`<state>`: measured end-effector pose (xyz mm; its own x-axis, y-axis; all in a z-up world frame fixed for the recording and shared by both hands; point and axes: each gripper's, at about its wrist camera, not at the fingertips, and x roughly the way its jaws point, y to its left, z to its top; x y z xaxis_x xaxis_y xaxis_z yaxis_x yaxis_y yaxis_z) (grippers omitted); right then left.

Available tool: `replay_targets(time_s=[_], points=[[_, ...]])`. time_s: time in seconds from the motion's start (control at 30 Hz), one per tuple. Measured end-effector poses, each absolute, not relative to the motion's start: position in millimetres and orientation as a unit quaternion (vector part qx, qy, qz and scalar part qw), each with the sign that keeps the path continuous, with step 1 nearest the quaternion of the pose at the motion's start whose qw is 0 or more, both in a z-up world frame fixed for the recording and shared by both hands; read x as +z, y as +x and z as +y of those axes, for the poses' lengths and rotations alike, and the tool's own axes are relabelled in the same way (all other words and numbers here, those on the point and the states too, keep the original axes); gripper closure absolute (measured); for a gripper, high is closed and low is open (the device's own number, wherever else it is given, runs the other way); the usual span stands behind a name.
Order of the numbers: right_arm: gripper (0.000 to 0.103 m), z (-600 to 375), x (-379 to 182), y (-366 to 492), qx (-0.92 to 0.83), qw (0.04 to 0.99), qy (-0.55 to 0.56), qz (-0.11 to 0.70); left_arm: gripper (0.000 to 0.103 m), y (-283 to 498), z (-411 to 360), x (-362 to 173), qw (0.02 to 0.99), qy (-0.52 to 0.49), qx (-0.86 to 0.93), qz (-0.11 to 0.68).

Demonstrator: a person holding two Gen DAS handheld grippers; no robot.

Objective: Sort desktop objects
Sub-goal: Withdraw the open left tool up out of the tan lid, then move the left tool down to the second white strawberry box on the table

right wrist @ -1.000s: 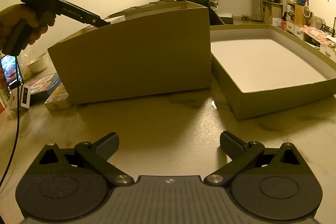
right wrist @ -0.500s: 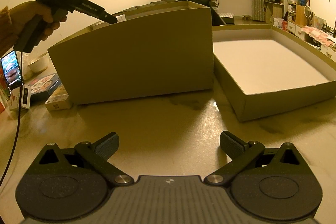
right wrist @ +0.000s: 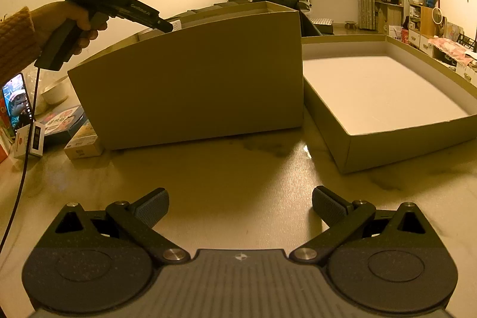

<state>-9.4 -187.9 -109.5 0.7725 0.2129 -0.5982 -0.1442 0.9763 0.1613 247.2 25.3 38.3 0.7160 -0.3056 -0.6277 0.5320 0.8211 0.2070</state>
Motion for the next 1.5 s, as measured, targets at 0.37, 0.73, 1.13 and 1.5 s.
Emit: replay_targets(time_s=[0.37,0.73,1.13,1.5], points=[[0.000,-188.5,-106.0,-12.6,0.094,0.937,0.068,0.330,0.057,247.2,26.9,40.4,0.914,0.172,-0.222,0.293],[0.001,-194.7,-97.0,-24.8,0.093,0.928,0.116,0.342,0.057,212.8,31.9,56.7,0.923,0.153,-0.223,0.274],[0.001,-185.1,-77.3,-52.3,0.112,0.934,0.108,0.322,0.054,144.5,51.9,67.5,0.939,0.098,-0.214,0.249],[0.001,-165.1,-72.1,-72.6,0.138,0.933,0.105,0.315,0.052,99.3,85.5,68.5,0.949,0.045,-0.194,0.244]])
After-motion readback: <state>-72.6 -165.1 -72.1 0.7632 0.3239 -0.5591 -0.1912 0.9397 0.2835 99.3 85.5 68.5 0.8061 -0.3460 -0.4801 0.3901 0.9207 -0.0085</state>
